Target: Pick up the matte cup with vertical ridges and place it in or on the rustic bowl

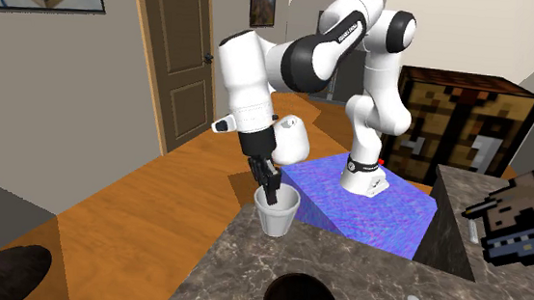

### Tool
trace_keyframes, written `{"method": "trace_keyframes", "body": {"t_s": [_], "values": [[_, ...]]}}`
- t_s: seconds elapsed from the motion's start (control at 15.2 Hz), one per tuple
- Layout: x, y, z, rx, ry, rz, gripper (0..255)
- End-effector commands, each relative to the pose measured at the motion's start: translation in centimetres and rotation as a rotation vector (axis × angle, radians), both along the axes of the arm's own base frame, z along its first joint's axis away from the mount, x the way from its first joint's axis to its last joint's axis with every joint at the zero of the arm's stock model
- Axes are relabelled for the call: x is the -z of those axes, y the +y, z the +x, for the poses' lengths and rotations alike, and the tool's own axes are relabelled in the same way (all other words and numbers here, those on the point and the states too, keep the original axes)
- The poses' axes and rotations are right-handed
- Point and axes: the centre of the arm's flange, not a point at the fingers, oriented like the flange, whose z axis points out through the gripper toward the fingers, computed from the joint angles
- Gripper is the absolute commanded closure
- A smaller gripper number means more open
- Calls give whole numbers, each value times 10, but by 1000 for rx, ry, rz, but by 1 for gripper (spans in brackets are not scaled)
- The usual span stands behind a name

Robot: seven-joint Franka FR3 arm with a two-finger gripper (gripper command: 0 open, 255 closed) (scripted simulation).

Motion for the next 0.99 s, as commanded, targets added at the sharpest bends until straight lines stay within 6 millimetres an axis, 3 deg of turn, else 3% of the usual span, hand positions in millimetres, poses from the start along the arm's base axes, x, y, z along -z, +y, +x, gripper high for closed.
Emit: {"method": "trace_keyframes", "body": {"t_s": [0.0, 0.26, 0.92], "values": [[-11, 0, 0, 0, 0, 0, 255], [-27, 0, 0, 0, 0, 0, 255], [-45, 130, 17, 0, 0, 0, 255]]}}
